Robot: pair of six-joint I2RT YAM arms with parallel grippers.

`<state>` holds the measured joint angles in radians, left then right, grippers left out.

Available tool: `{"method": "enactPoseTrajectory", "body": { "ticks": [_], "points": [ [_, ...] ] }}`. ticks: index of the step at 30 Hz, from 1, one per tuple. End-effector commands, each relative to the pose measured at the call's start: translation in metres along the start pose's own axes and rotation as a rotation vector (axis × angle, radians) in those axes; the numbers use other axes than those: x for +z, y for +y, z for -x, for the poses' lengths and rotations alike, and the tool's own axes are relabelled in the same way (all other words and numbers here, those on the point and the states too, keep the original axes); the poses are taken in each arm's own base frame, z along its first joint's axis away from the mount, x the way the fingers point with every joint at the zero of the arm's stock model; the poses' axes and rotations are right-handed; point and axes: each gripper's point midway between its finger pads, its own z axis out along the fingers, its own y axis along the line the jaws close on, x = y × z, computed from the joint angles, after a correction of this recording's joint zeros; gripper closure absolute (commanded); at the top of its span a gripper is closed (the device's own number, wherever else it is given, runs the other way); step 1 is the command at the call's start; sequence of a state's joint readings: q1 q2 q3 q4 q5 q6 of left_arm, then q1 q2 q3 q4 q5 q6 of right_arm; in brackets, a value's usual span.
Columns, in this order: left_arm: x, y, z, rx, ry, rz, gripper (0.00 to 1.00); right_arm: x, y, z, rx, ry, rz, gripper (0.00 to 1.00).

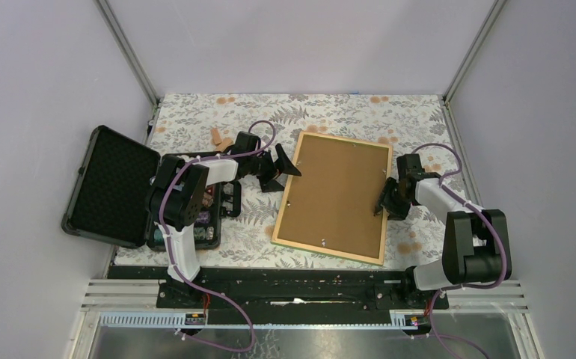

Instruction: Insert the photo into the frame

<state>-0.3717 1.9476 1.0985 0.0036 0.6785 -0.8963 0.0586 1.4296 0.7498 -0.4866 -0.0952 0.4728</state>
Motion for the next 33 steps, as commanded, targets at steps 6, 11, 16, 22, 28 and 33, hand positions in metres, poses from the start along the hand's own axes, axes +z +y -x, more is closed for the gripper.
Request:
{"method": "enactPoseTrajectory", "body": {
  "ticks": [6, 11, 16, 22, 28, 33],
  "points": [
    [-0.010, -0.021, -0.001, 0.033, -0.001, -0.072, 0.01, 0.011, 0.001, -0.005, -0.005, 0.014, -0.015, 0.54],
    [-0.010, -0.022, -0.001, 0.032, 0.000, -0.074, 0.01, 0.010, -0.002, -0.010, -0.024, 0.032, -0.025, 0.61],
    [-0.011, -0.023, -0.001, 0.031, 0.000, -0.080, 0.01, 0.011, -0.002, -0.012, -0.047, 0.044, -0.020, 0.73],
    [-0.011, -0.023, -0.001, 0.029, 0.000, -0.082, 0.01, 0.014, -0.004, -0.012, -0.047, 0.045, -0.029, 0.85],
    [-0.011, -0.024, -0.002, 0.027, 0.002, -0.090, 0.01, 0.019, 0.000, -0.014, -0.035, 0.052, -0.005, 0.97],
    [-0.011, -0.026, -0.004, 0.012, 0.007, -0.111, 0.01, 0.021, -0.001, -0.011, -0.038, 0.046, -0.012, 1.00]
  ]
}}
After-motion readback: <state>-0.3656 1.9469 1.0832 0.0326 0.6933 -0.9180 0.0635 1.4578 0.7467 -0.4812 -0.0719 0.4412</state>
